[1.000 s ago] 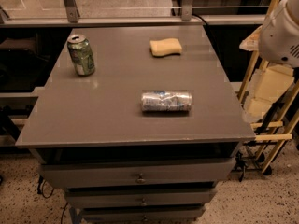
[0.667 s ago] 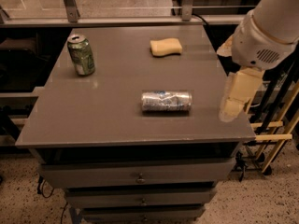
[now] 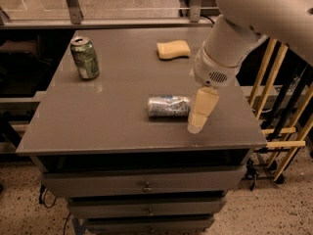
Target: Move redbull can near sponge
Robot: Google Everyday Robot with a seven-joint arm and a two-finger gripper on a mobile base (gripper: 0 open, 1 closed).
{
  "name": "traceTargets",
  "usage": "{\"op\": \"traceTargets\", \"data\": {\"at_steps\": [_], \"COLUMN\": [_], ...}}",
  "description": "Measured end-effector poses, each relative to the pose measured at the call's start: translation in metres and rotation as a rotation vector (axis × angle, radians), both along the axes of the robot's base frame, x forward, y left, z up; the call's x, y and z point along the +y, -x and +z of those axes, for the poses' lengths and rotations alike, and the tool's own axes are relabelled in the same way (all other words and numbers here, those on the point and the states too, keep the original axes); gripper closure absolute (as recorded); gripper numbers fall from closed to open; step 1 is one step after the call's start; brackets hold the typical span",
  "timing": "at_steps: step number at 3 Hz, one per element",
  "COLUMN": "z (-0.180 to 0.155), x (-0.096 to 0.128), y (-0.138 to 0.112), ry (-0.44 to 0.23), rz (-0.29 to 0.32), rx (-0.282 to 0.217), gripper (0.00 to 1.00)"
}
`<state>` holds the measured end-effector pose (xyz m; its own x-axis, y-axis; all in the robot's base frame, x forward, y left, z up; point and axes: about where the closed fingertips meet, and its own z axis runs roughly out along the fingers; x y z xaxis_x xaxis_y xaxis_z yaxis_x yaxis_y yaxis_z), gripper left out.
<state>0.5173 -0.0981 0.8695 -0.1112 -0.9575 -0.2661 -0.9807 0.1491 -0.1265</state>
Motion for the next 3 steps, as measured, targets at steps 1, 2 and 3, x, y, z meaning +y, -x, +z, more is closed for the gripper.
{"op": "traceTargets", "data": {"at_steps": [1, 2, 3], "z": [-0.018, -0.034, -0.047], "x": [0.014, 0.021, 0.021], "y": [-0.012, -0.020, -0.023], "ry": [0.008, 0.016, 0.003], "rz": [0.007, 0.010, 0.004], "rx": [0.013, 0.024, 0.045], "gripper": [0.00, 0.16, 0.40]}}
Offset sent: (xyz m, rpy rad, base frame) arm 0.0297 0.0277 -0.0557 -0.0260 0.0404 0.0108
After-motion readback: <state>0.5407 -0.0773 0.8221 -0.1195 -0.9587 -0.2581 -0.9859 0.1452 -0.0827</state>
